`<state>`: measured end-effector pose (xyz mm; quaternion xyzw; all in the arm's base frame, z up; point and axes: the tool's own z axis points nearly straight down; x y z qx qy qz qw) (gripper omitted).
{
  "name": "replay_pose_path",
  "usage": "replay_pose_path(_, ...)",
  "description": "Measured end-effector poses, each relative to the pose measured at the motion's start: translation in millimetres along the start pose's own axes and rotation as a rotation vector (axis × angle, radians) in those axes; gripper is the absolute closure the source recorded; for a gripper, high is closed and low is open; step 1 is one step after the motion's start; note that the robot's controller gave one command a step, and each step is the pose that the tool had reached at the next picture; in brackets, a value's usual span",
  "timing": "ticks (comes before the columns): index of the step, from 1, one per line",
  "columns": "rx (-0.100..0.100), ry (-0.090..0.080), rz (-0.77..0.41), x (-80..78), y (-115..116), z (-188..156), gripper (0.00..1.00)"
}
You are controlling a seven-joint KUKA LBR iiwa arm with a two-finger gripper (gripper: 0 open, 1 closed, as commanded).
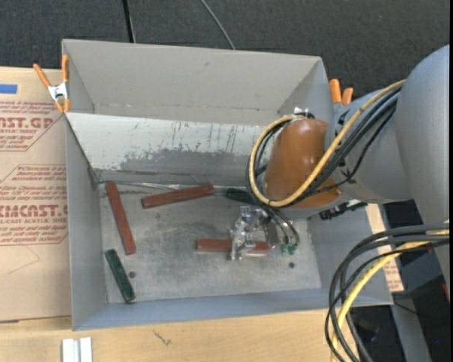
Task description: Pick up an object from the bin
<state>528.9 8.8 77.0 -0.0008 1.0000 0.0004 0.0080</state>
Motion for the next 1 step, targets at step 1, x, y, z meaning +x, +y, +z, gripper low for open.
replay_pose_path(1,0.000,0.006,0.001,-27.5,-2.8,-169.3,1.00)
